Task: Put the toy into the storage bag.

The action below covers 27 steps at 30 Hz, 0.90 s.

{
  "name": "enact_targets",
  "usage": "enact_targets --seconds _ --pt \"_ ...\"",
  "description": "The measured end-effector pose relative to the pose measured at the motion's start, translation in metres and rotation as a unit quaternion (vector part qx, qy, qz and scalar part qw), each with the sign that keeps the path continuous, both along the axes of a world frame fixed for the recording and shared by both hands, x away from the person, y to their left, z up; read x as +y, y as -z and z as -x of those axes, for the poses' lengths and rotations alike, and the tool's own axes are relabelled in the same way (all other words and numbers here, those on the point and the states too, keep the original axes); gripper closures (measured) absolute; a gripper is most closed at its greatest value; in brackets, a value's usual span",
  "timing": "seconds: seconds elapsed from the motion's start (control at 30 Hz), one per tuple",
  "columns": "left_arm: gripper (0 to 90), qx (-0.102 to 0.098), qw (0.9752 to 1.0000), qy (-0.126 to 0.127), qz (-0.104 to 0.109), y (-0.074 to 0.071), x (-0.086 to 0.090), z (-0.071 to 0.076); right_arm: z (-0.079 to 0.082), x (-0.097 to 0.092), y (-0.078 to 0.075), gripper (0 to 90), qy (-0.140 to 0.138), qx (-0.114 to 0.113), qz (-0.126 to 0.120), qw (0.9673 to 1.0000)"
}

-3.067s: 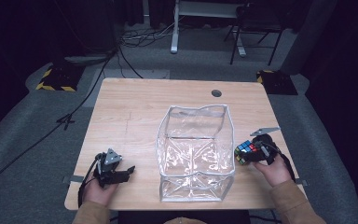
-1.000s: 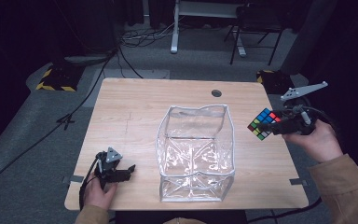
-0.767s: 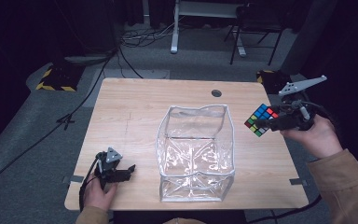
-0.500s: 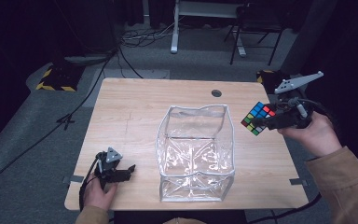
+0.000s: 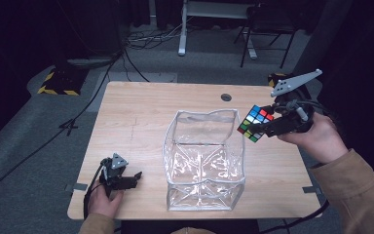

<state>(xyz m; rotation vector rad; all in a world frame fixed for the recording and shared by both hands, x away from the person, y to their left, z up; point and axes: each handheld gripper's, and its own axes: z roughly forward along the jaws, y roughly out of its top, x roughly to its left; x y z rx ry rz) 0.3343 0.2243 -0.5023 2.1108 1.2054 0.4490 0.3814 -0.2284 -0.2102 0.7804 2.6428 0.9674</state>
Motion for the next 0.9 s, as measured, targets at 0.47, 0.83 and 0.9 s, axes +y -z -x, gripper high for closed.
enact_targets --seconds 0.47,0.83,0.9 --pt "19.4 -0.001 1.0 -0.001 -0.001 0.0 0.0 0.0 0.004 0.04 -0.002 33.6 -0.049 0.002 0.025 0.9985" --pt "19.5 -0.001 1.0 -0.002 0.002 0.0 0.0 0.0 0.005 0.071 0.001 33.6 -0.083 0.011 0.027 0.9961" --pt "19.4 -0.001 1.0 -0.002 0.002 0.0 0.0 0.0 0.003 0.077 0.003 33.6 -0.092 0.009 0.031 0.9953"
